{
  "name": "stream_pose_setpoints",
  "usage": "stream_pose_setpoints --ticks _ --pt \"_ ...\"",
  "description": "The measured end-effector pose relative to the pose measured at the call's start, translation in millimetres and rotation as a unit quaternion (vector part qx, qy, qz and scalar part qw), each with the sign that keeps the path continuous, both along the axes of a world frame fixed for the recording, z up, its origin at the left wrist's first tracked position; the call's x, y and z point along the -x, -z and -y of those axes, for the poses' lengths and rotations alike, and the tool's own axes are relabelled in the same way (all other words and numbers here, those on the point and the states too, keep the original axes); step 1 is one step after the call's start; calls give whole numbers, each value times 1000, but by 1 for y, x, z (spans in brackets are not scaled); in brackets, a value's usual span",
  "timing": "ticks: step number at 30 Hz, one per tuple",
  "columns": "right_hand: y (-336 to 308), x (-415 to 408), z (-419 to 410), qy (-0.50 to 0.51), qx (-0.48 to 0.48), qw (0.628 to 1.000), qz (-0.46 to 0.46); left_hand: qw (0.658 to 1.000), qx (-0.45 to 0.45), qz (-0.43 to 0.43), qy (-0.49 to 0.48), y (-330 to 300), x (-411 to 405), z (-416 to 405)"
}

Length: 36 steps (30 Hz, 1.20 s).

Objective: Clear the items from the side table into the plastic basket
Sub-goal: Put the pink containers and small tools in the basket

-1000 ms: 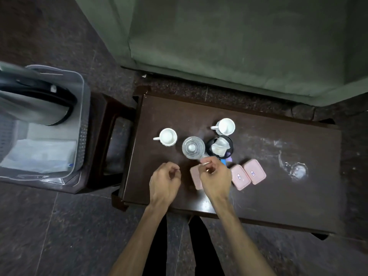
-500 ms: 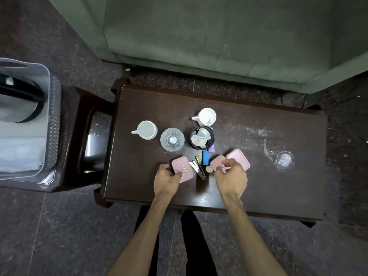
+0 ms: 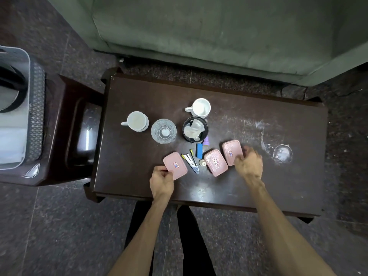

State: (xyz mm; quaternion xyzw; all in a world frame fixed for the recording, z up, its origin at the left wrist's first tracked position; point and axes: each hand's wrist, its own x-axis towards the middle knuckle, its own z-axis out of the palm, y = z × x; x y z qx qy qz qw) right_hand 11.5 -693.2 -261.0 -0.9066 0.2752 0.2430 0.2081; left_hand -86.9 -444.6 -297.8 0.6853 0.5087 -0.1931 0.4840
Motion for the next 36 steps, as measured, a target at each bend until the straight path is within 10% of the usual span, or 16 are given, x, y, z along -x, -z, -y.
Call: stream_pose_setpoints --ticks 20,36 --pt "-79 34 -116 135 -245 941 190 968 0 138 -211 -79 22 -72" --pt "-117 -16 -453 -186 -346 909 142 868 -120 261 -404 -149 10 -290"
